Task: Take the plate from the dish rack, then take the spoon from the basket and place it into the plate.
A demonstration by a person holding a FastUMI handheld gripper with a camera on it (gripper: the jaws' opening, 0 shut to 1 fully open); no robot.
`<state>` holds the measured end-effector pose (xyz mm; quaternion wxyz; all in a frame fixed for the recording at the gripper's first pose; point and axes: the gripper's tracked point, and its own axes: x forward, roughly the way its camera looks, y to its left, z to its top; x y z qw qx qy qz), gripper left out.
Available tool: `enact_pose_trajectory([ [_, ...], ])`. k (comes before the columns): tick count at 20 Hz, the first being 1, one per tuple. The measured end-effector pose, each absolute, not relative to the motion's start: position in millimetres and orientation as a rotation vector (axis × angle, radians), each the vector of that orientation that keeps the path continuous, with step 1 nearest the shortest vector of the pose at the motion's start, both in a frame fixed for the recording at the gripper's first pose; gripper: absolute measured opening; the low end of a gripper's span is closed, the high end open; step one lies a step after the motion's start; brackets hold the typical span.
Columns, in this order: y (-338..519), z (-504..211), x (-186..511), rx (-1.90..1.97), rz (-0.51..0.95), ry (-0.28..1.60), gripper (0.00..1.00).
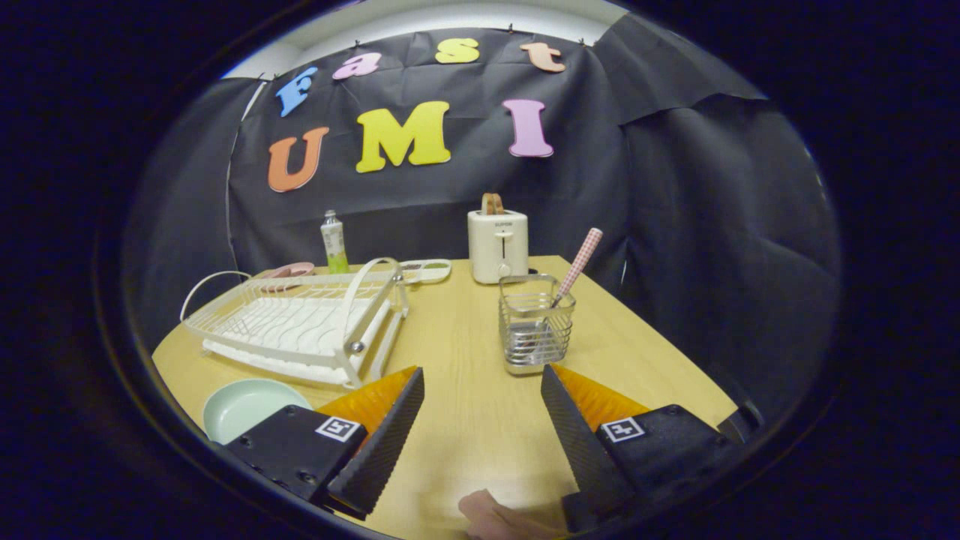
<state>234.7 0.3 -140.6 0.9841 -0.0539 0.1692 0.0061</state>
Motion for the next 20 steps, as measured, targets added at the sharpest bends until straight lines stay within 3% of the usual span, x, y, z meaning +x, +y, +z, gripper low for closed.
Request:
enact_pose_trajectory([
  [8,-50.0,-88.8,295.4,-0.067,0.019,0.209,1.0],
  [12,-68.9,-69.1,340.8,-0.07,-0.05,0.094,1.0],
  [18,-62.6,-85.2,382.8,-0.002,0.03,0.147,0.99],
  [20,-61.2,-90.4,397.5,-0.018,0.04,0.156,0.91],
])
